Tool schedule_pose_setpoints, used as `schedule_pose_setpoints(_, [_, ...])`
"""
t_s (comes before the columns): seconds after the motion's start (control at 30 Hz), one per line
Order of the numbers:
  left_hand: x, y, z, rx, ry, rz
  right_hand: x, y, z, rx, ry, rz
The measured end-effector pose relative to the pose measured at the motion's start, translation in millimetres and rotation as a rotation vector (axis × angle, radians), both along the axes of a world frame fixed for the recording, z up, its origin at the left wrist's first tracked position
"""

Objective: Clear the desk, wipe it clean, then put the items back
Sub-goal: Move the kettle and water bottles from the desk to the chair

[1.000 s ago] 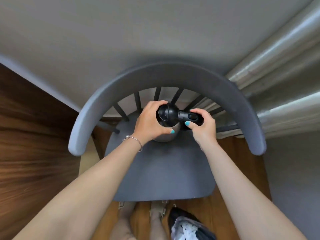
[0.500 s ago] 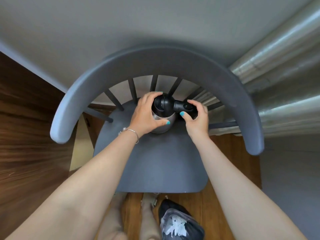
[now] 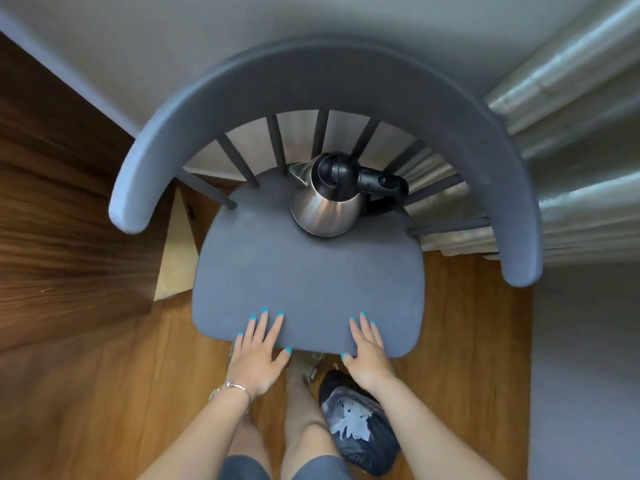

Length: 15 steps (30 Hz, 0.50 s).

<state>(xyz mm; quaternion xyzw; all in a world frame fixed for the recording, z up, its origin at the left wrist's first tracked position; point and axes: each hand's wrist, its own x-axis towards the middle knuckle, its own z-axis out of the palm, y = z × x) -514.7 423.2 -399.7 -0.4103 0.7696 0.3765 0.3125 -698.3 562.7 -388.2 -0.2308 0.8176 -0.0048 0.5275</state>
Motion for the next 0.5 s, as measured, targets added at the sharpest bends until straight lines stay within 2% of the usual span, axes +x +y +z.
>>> schedule_pose_setpoints(0.1, [24.8, 22.9, 7.3, 0.065, -0.04, 0.033, 0.5, 13.0, 11.3, 0.03, -0.029, 0.04])
schedule_pose_setpoints(0.33, [31.2, 44.7, 54.5, 0.172, 0.064, 0.441, 1.4, 0.2, 50.5, 0.023, 0.017, 0.268])
schedule_pose_setpoints(0.5, [57.2, 49.0, 84.0, 0.268, -0.027, 0.421, 32.3, -24.6, 79.9, 0.03, -0.011, 0.399])
